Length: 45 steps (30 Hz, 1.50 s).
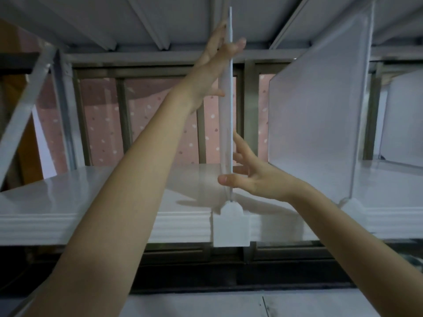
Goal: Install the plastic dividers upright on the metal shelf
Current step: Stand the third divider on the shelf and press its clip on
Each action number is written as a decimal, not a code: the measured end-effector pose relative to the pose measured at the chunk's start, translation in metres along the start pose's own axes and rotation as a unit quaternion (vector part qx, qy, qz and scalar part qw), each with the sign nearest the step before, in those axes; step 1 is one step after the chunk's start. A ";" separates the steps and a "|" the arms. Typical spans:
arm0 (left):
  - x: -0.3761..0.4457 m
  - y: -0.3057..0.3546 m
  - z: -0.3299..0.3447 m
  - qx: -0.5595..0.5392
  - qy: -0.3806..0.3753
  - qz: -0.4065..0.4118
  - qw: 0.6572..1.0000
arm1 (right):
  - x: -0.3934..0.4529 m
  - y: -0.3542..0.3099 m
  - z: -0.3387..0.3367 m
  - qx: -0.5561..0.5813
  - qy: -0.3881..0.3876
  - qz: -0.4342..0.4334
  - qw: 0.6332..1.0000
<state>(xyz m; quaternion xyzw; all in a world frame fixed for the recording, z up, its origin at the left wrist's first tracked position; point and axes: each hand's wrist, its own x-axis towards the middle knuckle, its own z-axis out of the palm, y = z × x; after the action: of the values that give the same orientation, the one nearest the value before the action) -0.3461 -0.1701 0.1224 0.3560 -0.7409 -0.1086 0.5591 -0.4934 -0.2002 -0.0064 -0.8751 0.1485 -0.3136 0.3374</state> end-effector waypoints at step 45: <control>-0.213 -0.095 0.061 0.575 0.085 0.154 0.799 | -0.066 0.058 0.050 -0.524 0.251 -0.219 0.784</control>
<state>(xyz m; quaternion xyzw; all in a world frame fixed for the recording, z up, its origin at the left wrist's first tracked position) -0.3371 -0.1145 -0.1121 0.5010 -0.6615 0.4560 0.3218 -0.5143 -0.1866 -0.1048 -0.8167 0.1738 -0.4612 -0.3002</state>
